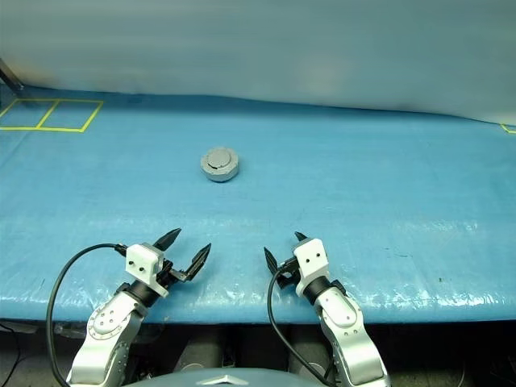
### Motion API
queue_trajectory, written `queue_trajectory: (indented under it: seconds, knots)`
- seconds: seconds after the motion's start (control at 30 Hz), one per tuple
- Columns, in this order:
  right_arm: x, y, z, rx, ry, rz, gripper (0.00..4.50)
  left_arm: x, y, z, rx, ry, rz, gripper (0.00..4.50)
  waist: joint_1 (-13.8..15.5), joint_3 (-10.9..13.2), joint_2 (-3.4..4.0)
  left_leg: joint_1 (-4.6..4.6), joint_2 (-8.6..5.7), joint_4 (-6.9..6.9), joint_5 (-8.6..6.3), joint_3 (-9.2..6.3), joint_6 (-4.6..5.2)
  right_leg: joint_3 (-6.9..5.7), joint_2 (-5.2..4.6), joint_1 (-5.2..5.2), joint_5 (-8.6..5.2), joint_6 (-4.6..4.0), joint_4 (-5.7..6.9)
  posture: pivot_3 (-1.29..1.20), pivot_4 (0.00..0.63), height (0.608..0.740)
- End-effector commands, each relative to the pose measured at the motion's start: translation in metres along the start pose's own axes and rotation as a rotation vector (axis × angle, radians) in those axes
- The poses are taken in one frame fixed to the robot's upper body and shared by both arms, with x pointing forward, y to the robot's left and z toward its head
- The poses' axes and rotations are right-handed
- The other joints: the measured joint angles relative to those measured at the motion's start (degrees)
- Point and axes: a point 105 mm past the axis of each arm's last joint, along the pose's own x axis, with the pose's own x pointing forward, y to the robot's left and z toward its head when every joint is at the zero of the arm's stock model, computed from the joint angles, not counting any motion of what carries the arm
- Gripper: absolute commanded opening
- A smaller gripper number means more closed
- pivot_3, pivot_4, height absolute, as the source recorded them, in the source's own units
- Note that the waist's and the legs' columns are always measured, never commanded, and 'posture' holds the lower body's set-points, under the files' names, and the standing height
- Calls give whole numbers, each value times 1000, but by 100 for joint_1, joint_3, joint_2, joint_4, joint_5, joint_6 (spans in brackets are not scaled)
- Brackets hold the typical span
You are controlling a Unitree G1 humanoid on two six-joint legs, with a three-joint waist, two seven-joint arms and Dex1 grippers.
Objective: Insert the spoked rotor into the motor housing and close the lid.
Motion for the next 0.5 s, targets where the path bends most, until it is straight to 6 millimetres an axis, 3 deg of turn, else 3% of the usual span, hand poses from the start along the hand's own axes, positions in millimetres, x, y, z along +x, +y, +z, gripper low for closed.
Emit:
queue_trajectory:
  seconds: [0.03,0.5]
  knots:
    - [0,2,12,-7,-48,6,4500,2,0,7,4,-30,-7,4467,0,0,0,0,0,0,0,0,0,0,0,0,0,0,0,0,150,740]
    - [1,3,13,-1,-49,9,4500,3,1,7,4,-29,-8,4467,1,0,0,0,2,4,0,0,0,1,3,1,2,-1,2,0,150,740]
